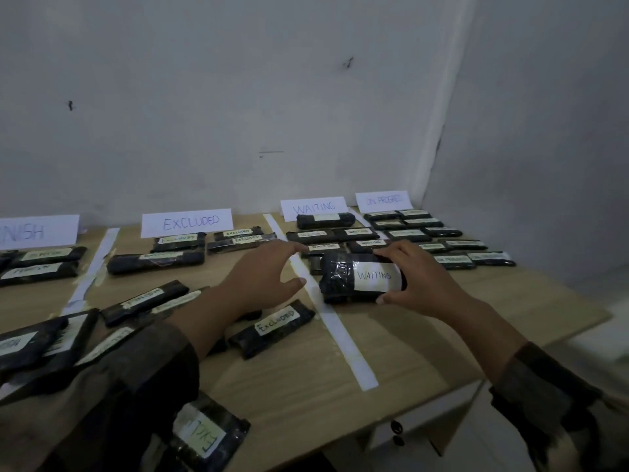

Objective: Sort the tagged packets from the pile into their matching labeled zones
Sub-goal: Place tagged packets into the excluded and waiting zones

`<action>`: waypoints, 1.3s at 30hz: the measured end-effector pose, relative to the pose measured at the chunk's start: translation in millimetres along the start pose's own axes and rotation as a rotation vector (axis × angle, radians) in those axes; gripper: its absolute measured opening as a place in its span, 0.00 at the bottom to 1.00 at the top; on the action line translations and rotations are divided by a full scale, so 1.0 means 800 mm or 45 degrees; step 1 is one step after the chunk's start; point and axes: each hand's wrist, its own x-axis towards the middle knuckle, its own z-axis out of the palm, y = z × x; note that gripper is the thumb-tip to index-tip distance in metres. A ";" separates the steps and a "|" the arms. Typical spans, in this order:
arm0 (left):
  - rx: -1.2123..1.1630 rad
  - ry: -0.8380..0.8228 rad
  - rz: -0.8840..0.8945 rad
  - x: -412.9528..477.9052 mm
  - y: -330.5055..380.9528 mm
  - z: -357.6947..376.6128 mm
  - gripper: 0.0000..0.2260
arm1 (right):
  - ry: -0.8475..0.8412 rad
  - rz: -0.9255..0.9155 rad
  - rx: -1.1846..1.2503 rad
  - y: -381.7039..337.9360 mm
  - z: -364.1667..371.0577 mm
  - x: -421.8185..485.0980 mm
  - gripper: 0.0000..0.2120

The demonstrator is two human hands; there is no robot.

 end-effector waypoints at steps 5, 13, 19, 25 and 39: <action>0.017 -0.022 0.051 0.016 0.033 0.025 0.25 | -0.066 0.055 -0.058 0.034 -0.015 -0.028 0.42; 0.072 -0.115 0.121 0.022 0.071 0.068 0.25 | -0.260 0.169 -0.093 0.078 -0.031 -0.062 0.42; 0.089 -0.142 0.112 0.014 0.086 0.086 0.25 | -0.483 0.206 -0.063 0.096 -0.029 -0.067 0.41; 0.100 -0.134 0.131 0.010 0.093 0.090 0.25 | -0.633 0.234 0.022 0.102 -0.028 -0.065 0.39; 0.098 -0.072 0.121 0.001 0.077 0.066 0.25 | -0.162 0.102 0.274 0.012 -0.029 -0.044 0.32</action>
